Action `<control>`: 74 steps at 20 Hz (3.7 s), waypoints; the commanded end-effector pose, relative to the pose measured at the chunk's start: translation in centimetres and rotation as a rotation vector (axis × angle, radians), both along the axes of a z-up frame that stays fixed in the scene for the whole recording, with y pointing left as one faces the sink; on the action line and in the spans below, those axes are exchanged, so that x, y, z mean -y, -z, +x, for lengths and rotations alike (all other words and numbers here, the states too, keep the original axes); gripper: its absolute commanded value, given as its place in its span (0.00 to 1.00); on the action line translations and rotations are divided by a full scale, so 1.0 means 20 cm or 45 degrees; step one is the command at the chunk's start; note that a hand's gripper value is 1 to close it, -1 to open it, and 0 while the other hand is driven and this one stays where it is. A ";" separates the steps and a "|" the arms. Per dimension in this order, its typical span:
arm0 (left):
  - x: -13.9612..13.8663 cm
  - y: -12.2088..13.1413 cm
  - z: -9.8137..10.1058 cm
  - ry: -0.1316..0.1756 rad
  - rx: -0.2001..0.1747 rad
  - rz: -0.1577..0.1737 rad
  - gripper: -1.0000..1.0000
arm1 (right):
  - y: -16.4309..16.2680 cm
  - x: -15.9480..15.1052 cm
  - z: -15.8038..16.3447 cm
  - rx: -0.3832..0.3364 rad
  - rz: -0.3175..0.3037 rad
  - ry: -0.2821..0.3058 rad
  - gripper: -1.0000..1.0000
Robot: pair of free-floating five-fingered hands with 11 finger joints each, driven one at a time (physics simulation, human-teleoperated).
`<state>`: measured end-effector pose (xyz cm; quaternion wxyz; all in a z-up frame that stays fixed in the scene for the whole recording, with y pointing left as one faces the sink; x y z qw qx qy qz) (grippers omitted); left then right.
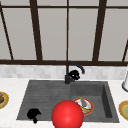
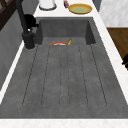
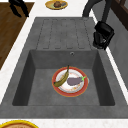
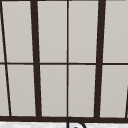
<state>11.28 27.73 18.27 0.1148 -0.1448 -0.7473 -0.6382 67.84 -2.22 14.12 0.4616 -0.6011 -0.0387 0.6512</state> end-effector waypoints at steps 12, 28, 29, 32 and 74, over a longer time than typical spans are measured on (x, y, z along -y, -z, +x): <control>0.00 0.00 0.00 0.000 0.000 0.000 0.50 | -0.03 -0.17 0.04 0.021 -0.058 0.074 1.00; 0.00 0.00 0.00 0.000 0.000 0.000 0.50 | 0.04 -0.13 0.01 0.149 0.035 0.216 1.00; 0.00 0.00 0.00 0.000 0.000 0.000 0.50 | 0.04 -0.12 0.02 0.144 0.042 0.206 1.00; 0.00 0.00 0.00 0.000 0.000 0.000 0.50 | 0.04 -0.08 -0.01 0.144 0.036 0.136 1.00; 0.00 0.00 0.00 0.000 0.000 0.000 0.50 | 0.05 0.03 0.06 0.171 0.473 0.180 0.00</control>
